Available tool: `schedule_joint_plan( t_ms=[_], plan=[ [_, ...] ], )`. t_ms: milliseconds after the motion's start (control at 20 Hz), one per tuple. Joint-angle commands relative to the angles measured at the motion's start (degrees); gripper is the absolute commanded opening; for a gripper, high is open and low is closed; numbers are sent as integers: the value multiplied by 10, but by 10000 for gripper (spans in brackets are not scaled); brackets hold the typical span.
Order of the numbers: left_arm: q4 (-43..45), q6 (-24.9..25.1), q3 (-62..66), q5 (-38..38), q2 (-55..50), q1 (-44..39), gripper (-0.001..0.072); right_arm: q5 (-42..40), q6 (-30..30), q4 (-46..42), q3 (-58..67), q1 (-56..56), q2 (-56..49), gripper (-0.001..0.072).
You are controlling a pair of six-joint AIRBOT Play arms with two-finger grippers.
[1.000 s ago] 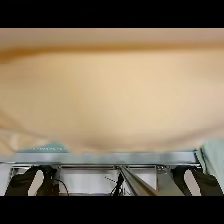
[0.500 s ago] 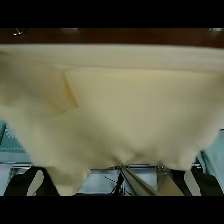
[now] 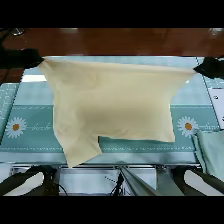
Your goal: Fold the shirts.
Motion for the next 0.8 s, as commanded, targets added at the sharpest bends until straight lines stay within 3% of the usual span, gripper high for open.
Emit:
schedule_joint_plan(
  t_ms=[0,300,600,750],
  plan=[
    [-3,-63,61,73,-138,-18,26,-56,-12,63,78,0,-162,21],
    [-10,-134,90,59,-245,-23,27,-18,22,95,220,26,-320,22],
    [-12,-134,97,5,-266,-16,28,0,30,89,224,30,-339,22],
    [-12,-90,125,-105,-266,2,27,74,15,89,234,12,-330,22]
  ],
)
